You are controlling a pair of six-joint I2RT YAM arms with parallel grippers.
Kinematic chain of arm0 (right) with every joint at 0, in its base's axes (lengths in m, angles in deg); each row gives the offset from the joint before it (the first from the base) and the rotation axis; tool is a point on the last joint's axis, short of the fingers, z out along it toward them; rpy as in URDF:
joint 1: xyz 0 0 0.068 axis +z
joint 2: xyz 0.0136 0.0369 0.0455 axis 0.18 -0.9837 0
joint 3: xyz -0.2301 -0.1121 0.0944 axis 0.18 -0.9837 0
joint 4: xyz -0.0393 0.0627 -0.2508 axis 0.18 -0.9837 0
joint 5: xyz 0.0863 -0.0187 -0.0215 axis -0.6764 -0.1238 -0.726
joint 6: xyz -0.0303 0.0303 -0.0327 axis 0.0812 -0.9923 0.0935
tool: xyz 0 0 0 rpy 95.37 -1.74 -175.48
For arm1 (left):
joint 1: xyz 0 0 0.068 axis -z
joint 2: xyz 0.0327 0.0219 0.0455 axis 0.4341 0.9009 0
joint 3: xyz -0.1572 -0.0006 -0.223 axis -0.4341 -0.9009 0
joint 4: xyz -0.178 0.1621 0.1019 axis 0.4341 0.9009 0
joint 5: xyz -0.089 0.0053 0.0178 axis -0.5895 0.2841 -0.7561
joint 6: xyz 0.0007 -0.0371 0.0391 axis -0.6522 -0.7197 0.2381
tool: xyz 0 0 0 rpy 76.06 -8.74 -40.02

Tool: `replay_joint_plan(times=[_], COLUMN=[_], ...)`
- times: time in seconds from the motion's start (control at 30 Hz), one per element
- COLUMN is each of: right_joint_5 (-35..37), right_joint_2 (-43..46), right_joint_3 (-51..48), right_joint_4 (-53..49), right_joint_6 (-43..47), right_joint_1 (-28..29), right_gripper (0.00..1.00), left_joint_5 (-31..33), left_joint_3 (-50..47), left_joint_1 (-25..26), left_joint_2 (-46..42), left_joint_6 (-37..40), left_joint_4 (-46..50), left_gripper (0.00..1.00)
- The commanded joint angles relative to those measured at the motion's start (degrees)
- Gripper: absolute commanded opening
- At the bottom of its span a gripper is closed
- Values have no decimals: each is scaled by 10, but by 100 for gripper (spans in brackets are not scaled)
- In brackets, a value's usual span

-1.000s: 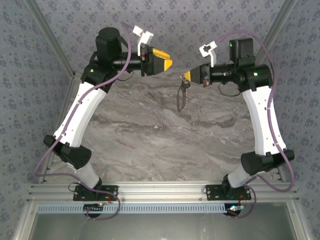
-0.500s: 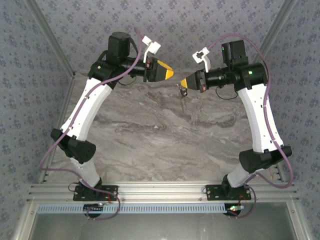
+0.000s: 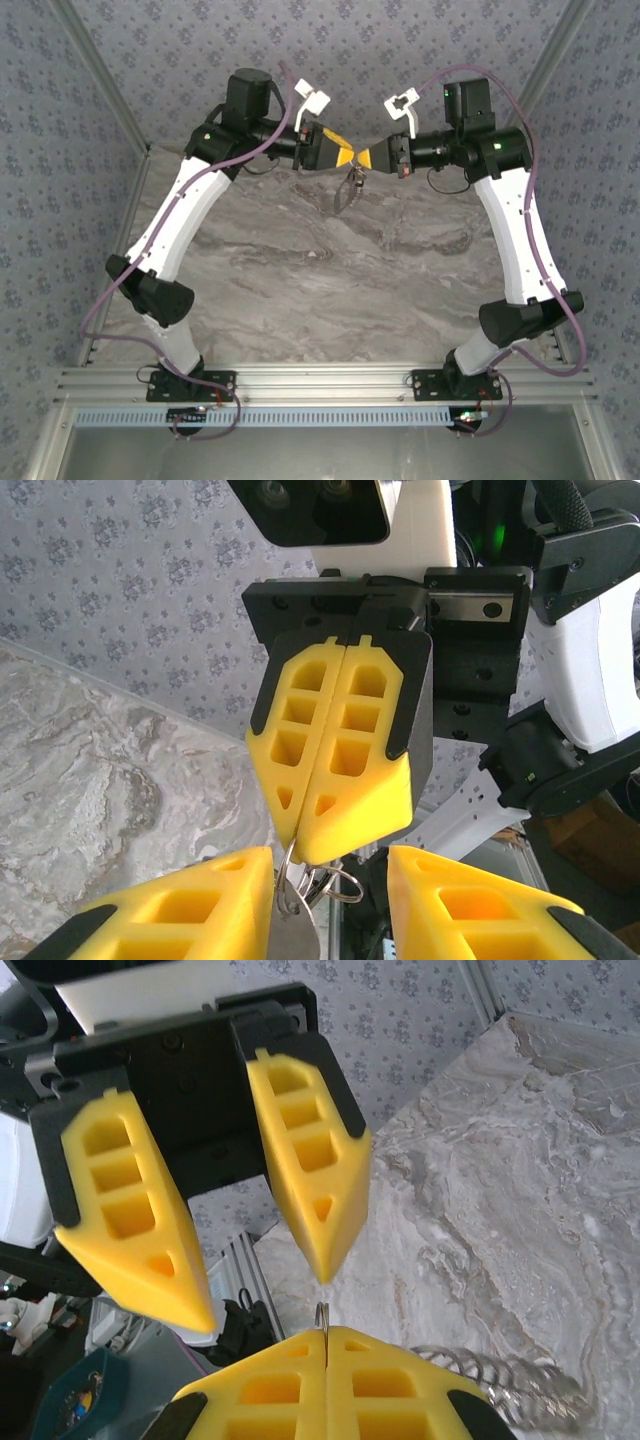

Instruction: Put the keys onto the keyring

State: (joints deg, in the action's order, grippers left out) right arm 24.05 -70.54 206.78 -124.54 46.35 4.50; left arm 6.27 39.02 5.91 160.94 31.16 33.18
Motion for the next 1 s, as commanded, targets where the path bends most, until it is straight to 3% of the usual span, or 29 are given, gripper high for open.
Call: replay_joint_plan(times=[0.0,0.5,0.83,0.97], right_joint_5=[-28,-29,-35,-33], right_joint_2=[21,25,25,27], right_joint_3=[-6,-22,-29,-33], right_joint_4=[41,70,86,88], right_joint_6=[-28,-45,-55,-56], right_joint_1=[-4,-7,-8,-8], right_gripper=[0,0,0,0], left_joint_5=[-20,-29,-27,-22], left_joint_3=[-3,-1,-1,-1], left_joint_1=[6,8,9,9], left_joint_2=[6,13,15,15], left_joint_6=[5,1,-14,-29], left_joint_4=[-2,-8,-34,-60], left_gripper=[34,28,11,0])
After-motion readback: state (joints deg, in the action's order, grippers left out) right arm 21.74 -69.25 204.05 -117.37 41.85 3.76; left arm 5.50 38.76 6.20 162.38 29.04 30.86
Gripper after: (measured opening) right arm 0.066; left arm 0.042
